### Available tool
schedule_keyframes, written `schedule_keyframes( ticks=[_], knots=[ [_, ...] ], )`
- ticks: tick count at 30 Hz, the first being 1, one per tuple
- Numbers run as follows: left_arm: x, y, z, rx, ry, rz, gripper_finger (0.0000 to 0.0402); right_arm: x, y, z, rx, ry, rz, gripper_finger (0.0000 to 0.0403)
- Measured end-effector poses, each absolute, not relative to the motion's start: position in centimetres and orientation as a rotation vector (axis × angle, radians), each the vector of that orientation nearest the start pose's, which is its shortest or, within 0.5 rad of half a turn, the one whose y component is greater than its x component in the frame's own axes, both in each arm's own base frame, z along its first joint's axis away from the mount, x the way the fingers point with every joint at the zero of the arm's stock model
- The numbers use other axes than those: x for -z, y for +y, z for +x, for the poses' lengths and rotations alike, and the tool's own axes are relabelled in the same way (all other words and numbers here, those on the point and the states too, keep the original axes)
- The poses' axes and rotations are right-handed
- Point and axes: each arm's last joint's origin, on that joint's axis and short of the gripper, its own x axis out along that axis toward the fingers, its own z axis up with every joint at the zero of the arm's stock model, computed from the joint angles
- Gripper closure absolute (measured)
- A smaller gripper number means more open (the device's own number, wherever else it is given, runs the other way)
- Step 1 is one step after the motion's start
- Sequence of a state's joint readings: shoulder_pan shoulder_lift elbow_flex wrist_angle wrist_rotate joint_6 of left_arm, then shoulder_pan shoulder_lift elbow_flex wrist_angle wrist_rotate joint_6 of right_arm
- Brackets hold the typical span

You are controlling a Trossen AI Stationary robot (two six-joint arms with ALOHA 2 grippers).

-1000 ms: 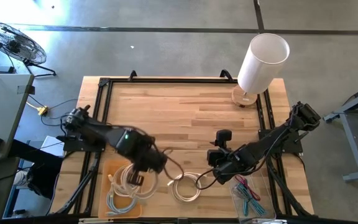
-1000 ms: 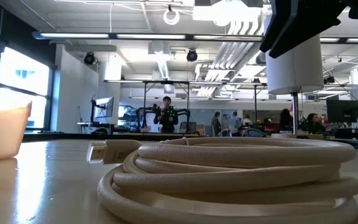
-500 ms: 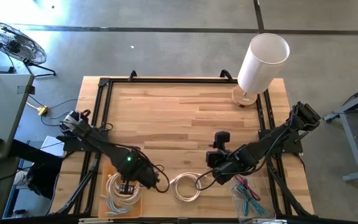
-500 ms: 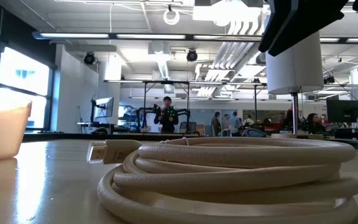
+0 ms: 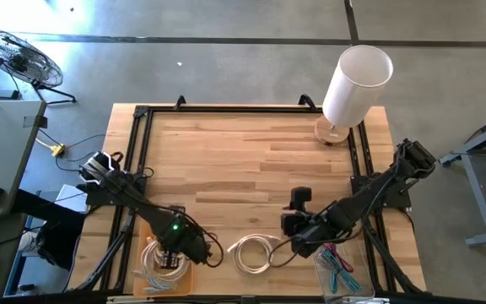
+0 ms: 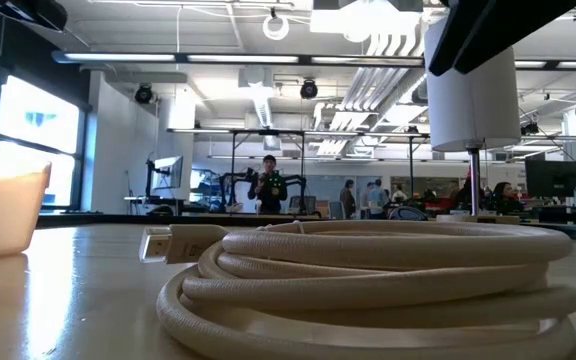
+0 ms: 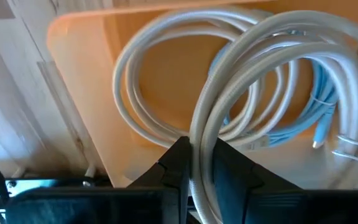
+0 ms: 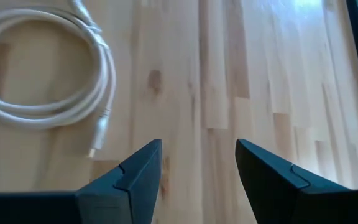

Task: Pick & Place USB Port
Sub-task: Put the top light brown HDMI cable into the orange bin, then put the light brown HDMI cable into the orange bin

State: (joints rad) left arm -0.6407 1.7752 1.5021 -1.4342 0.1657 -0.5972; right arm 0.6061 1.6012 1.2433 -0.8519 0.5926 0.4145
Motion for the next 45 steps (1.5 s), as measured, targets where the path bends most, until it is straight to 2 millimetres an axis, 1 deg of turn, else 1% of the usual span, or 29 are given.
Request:
schedule_keyframes(
  ticks=[5,9,12,17,21,25,31,35,37,39,45],
  knots=[
    [-25.8,-19.8,24.1,0.059,1.742,0.076,0.0334,-25.3,17.4,26.2,0.151,0.928,-0.307,0.0205],
    [-25.8,-20.3,23.7,0.046,1.728,0.094,0.0315,-25.4,18.0,26.1,0.132,0.904,-0.296,0.0205],
    [-25.8,-20.5,23.5,0.049,1.724,0.105,0.0293,-25.5,18.2,26.0,0.121,0.897,-0.291,0.0206],
    [-26.3,-20.5,23.3,0.042,1.699,0.126,0.0242,-25.5,18.5,26.1,0.092,0.891,-0.265,0.0206],
    [-27.9,-20.1,23.2,0.01,1.651,0.17,0.02,-25.6,18.8,26.3,0.003,0.912,-0.196,0.0206],
    [-29.8,-19.8,23.2,-0.018,1.599,0.23,0.0171,-25.6,18.8,26.7,-0.082,0.942,-0.134,0.0206],
    [-32.3,-19.8,23.4,-0.017,1.429,0.32,0.0156,-25.6,18.0,27.6,-0.167,0.988,-0.024,0.0206],
    [-33.5,-19.7,22.9,-0.047,1.338,0.354,0.0156,-25.7,16.7,29.2,-0.24,0.982,0.093,0.0205],
    [-34.0,-19.4,22.6,-0.078,1.291,0.364,0.0155,-25.3,16.3,30.0,-0.237,0.976,0.119,0.0205],
    [-34.3,-19.4,22.3,-0.092,1.254,0.379,0.0155,-24.5,15.9,30.7,-0.224,0.995,0.113,0.0206],
    [-34.5,-20.2,21.5,-0.089,1.206,0.424,0.0155,-21.2,15.3,32.5,-0.191,1.073,0.086,0.0206]
  ],
)
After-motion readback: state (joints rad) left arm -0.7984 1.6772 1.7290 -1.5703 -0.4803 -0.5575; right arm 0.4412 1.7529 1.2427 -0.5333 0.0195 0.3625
